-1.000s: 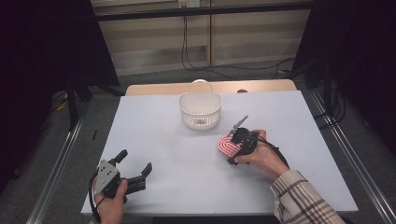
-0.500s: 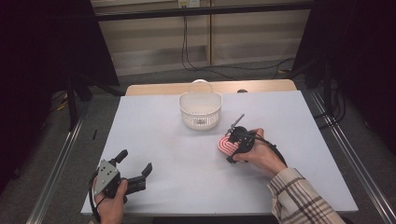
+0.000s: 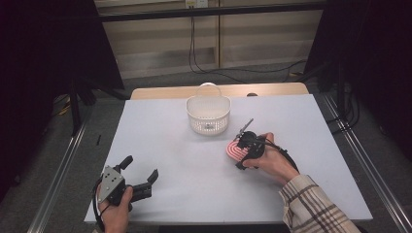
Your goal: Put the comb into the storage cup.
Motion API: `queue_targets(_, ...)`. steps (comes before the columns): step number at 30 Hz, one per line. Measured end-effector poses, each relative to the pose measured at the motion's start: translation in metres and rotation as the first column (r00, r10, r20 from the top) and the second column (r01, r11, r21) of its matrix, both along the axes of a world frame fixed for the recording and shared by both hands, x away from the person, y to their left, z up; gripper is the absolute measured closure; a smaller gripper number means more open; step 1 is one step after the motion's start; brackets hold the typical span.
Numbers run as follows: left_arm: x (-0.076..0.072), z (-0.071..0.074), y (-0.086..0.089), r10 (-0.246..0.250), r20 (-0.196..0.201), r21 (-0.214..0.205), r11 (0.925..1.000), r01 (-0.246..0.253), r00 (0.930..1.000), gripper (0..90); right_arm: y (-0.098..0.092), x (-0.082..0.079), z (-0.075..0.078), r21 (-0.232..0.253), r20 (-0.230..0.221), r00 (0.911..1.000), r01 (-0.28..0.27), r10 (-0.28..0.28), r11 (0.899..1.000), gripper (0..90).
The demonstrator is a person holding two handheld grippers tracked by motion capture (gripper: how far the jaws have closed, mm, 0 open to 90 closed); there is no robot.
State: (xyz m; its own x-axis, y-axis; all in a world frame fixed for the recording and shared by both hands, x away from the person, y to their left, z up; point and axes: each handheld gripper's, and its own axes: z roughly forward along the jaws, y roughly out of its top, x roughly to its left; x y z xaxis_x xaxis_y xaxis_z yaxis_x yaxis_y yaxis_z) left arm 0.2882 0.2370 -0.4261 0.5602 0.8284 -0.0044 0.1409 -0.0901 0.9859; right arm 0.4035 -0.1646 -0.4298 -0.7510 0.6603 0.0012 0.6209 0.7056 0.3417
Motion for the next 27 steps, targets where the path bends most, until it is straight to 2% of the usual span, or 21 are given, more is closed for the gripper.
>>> queue_targets(8,0.0,0.0,0.0,0.001,0.0,0.0,1.0,-0.001,1.0,1.8,-0.002,0.0,0.004,0.005,-0.016,0.9998,0.01,-0.01,1.0,19.6)
queue_targets(27,0.0,0.0,0.0,0.001,0.001,0.0,1.0,-0.001,1.0,1.8,-0.009,-0.001,0.019,0.014,-0.015,0.9996,0.023,-0.023,1.0,19.7)
